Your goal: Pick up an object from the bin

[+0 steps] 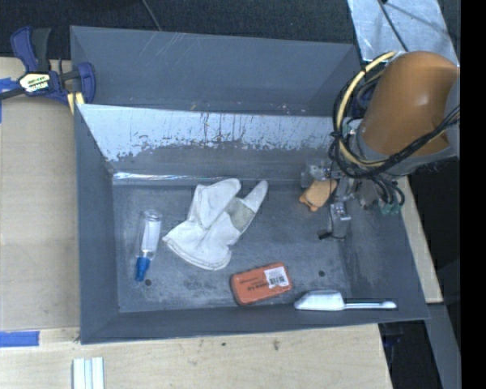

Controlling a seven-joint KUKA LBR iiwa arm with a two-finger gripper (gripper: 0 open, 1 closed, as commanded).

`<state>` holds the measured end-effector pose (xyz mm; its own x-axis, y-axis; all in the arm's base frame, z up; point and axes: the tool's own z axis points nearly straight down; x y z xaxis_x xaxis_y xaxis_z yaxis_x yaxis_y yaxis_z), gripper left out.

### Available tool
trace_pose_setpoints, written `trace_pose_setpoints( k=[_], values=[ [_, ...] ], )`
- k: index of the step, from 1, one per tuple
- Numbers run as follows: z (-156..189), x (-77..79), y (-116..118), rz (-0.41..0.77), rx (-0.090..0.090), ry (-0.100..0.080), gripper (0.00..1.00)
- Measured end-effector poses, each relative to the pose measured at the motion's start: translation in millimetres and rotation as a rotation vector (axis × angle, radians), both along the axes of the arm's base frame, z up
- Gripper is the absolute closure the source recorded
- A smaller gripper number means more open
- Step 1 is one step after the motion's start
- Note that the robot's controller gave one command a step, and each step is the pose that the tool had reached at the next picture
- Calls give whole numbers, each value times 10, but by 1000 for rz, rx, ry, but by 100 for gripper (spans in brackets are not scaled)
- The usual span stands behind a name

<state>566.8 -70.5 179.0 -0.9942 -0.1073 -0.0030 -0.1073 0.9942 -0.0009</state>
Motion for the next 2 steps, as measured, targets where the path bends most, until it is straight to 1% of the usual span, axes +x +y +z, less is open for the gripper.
trace_pose_setpoints(
  k=[1, 2],
  values=[
    [-151, -129, 95, -93, 1, -10, 0],
    [-569, -80, 205, 78, -1, -1, 0]
  ],
)
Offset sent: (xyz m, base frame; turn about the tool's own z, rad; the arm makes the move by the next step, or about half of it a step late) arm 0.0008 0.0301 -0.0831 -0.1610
